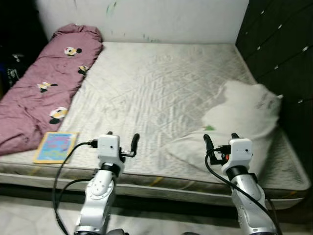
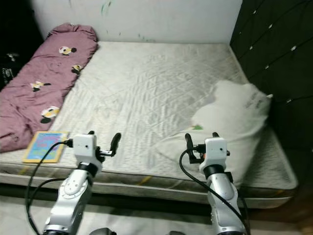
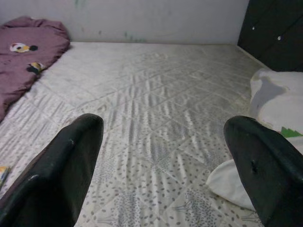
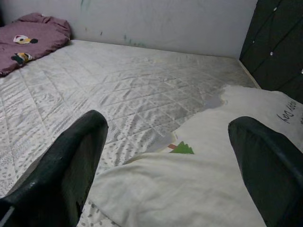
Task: Clean up the room
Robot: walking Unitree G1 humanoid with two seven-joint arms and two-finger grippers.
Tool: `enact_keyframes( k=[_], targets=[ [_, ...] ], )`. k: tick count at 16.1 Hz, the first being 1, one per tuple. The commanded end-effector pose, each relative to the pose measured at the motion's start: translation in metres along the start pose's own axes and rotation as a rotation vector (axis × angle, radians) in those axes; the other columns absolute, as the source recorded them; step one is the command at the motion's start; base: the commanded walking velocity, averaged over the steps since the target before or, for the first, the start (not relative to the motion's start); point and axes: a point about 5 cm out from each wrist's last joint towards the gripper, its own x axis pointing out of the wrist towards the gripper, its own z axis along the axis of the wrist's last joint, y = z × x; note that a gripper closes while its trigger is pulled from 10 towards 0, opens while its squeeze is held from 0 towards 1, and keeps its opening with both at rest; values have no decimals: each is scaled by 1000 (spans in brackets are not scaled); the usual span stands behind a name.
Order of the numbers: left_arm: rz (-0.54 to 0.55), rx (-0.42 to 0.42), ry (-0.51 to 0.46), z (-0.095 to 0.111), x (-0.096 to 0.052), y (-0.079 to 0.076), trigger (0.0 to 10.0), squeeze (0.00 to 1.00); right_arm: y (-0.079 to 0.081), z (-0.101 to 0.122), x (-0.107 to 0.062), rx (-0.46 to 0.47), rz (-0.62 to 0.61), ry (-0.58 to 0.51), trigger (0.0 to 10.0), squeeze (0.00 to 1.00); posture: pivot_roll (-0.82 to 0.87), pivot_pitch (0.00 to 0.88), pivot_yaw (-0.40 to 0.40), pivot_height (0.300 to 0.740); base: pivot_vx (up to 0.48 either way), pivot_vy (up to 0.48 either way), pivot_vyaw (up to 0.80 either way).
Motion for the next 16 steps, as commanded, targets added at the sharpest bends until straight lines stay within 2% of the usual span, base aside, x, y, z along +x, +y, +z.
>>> enact_keyframes(
  k=[1, 5, 16],
  targets=[
    [8, -6, -11, 2, 0, 7, 10000, 0, 7, 2, 4, 9, 23, -9, 10000, 0, -63, 0, 8, 740, 0, 0, 0],
    [-10, -6, -21, 3, -1, 5, 10000, 0, 6, 3, 5, 5, 22, -13, 10000, 0, -62, 0, 7, 740, 0, 0, 0],
    [-23, -7, -21, 3, -1, 4, 10000, 0, 4, 4, 5, 5, 4, -16, 10000, 0, -67, 0, 11, 740, 273, 0, 0]
  ],
)
